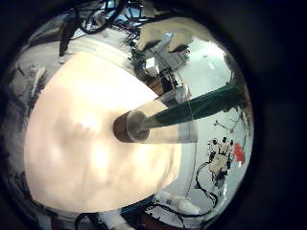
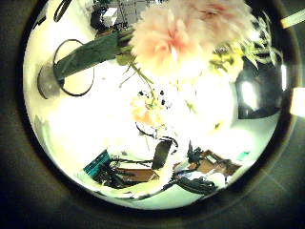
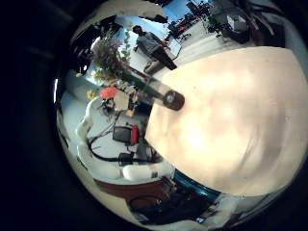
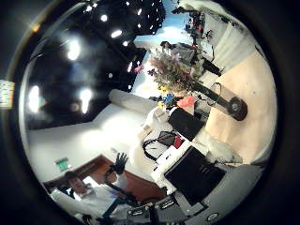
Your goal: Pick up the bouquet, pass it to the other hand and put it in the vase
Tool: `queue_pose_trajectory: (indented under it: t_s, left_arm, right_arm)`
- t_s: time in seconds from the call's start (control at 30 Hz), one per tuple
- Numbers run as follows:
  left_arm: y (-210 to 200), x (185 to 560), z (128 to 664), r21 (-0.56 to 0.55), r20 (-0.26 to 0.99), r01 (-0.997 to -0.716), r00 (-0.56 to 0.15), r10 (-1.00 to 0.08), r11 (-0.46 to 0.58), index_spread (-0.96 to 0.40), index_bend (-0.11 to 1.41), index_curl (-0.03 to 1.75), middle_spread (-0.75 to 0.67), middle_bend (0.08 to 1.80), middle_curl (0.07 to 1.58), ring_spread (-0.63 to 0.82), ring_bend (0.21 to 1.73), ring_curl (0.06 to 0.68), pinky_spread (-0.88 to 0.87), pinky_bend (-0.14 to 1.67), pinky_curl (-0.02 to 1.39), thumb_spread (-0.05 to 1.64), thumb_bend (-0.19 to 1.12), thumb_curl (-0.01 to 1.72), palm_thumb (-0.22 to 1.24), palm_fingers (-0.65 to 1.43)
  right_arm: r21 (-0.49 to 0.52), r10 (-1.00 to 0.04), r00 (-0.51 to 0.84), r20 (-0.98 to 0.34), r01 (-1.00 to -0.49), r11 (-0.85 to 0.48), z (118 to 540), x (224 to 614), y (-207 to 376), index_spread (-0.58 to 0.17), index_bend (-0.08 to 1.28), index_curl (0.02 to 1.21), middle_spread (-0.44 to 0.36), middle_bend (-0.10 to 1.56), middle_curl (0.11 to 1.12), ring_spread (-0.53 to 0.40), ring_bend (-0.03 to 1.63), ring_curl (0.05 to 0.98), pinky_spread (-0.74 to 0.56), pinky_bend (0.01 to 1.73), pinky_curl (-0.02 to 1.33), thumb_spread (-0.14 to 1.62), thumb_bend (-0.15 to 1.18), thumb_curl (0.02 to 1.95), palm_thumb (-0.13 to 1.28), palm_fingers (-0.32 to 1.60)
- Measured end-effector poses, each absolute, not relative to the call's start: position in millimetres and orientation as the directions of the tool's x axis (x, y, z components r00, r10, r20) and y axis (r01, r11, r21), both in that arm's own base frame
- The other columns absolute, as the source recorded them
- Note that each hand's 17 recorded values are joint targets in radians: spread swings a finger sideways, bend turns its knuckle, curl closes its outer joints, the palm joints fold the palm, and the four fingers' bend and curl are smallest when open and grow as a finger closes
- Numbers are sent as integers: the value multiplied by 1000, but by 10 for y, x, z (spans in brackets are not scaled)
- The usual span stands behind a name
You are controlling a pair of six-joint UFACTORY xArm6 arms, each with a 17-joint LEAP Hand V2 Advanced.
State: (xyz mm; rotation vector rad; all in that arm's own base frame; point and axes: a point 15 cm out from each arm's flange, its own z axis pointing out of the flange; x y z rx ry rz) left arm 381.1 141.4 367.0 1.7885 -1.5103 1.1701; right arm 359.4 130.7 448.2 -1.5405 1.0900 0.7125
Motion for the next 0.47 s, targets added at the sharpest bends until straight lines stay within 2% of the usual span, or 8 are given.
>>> queue_pose_trajectory:
  t_s: [0.17,0.37,0.47]
  left_arm:
    - [1497,3519,3636,-138,844,-951,33,-535,-276,78,86,286,598,148,286,707,522,154,807,377,186,807,-37,349,186,-240]
    - [1315,3190,3574,-130,839,-943,61,-540,-308,82,105,217,591,152,239,714,495,153,811,356,174,813,-35,342,191,-193]
    - [1213,3103,3556,-137,836,-941,58,-546,-309,83,111,200,585,154,226,715,487,155,805,350,171,816,-36,340,191,-178]
  right_arm:
    - [-444,-280,431,-858,-896,-19,4489,3601,1228,-333,423,426,29,186,284,105,599,169,500,683,192,986,-28,459,667,373]
    - [-470,-362,469,-806,-878,-90,4257,3551,1025,-342,391,423,24,188,288,105,587,164,499,687,180,985,-27,463,664,370]
    - [-473,-367,472,-801,-876,-93,4213,3544,990,-343,379,421,24,186,289,109,583,161,500,687,177,985,-27,464,664,372]
